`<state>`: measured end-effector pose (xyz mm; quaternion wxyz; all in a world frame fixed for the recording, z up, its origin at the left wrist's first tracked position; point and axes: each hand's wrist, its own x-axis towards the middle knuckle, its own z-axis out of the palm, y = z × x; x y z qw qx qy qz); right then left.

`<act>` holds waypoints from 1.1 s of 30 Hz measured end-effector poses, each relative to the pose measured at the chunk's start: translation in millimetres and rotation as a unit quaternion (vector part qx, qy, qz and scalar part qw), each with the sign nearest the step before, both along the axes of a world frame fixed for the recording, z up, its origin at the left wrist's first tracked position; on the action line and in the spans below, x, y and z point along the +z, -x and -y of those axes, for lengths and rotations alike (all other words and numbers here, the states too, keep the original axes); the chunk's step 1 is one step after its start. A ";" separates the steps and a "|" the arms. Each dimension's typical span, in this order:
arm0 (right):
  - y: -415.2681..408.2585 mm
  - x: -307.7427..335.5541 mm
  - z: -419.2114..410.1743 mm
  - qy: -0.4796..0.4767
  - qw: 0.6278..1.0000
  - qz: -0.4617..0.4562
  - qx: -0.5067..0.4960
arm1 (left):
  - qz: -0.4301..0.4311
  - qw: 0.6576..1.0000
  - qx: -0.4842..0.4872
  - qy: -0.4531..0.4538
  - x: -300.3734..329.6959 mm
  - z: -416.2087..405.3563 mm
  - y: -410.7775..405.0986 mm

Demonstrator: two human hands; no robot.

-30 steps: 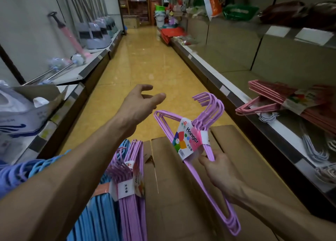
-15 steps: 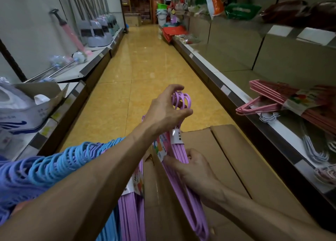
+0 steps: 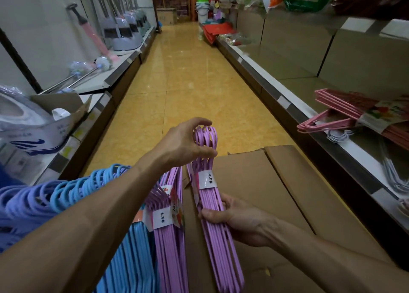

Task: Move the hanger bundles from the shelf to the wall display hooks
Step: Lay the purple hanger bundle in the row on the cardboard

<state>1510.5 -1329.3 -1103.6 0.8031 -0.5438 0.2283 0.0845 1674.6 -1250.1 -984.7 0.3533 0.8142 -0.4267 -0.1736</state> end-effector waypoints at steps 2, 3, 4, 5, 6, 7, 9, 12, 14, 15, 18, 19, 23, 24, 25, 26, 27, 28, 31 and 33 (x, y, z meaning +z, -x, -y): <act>-3.2 -12.7 -8.3 0.031 0.999 -0.008 -0.016 | 0.016 0.999 -0.010 -0.042 -2.3 -7.3 -0.2; -4.6 -18.5 -14.3 0.047 0.998 -0.007 -0.031 | 0.028 0.997 -0.016 -0.063 -3.6 -11.0 -0.1; -6.4 -25.4 -20.2 0.064 0.997 -0.006 -0.045 | 0.047 0.995 -0.022 -0.087 -5.3 -14.5 0.0; -7.9 -31.7 -26.2 0.083 0.995 -0.008 -0.056 | 0.065 0.991 -0.029 -0.109 -7.9 -17.6 -0.3; -9.1 -37.5 -32.2 0.100 0.993 -0.012 -0.064 | 0.079 0.988 -0.035 -0.128 -11.1 -20.6 -1.1; -9.8 -42.4 -37.6 0.113 0.991 -0.014 -0.071 | 0.086 0.985 -0.039 -0.144 -14.6 -23.1 -2.5; -10.4 -51.4 -45.7 0.127 0.988 -0.024 -0.083 | 0.097 0.979 -0.046 -0.174 -21.4 -26.9 -5.0; -12.0 -60.8 -55.2 0.126 0.988 -0.028 -0.082 | 0.153 0.963 -0.058 -0.215 -27.5 -29.5 -6.9; -14.0 -63.9 -57.7 0.133 0.988 -0.032 -0.069 | 0.229 0.939 -0.065 -0.247 -28.3 -31.0 -6.2; -15.3 -65.2 -57.5 0.136 0.988 -0.033 -0.060 | 0.260 0.929 -0.064 -0.257 -28.7 -31.8 -6.6; -19.6 -66.4 -54.6 0.139 0.989 -0.034 -0.029 | 0.292 0.914 -0.057 -0.277 -29.5 -35.6 -11.7; -20.8 -65.9 -53.9 0.133 0.990 -0.035 -0.020 | 0.291 0.913 -0.056 -0.281 -29.3 -37.6 -13.0; -21.7 -64.6 -47.2 0.115 0.992 -0.045 0.029 | 0.306 0.903 -0.062 -0.295 -27.6 -45.4 -19.1; -20.9 -64.9 -46.0 0.117 0.991 -0.047 0.042 | 0.302 0.902 -0.066 -0.302 -26.3 -46.4 -19.9; -20.0 -66.7 -45.0 0.122 0.990 -0.047 0.051 | 0.299 0.900 -0.071 -0.310 -25.6 -47.3 -20.2; -19.1 -69.2 -44.1 0.125 0.989 -0.047 0.056 | 0.302 0.896 -0.077 -0.317 -24.9 -47.6 -19.9; -18.1 -70.6 -43.9 0.126 0.989 -0.047 0.057 | 0.310 0.890 -0.084 -0.324 -24.6 -47.3 -19.1; -17.3 -72.1 -43.4 0.125 0.989 -0.047 0.057 | 0.318 0.885 -0.090 -0.329 -24.3 -46.8 -18.0; -15.3 -69.5 -41.3 0.133 0.988 -0.038 0.072 | 0.316 0.882 -0.096 -0.337 -23.9 -45.8 -16.0; -15.5 -65.6 -40.2 0.146 0.985 -0.036 0.083 | 0.310 0.881 -0.098 -0.343 -24.1 -45.5 -16.5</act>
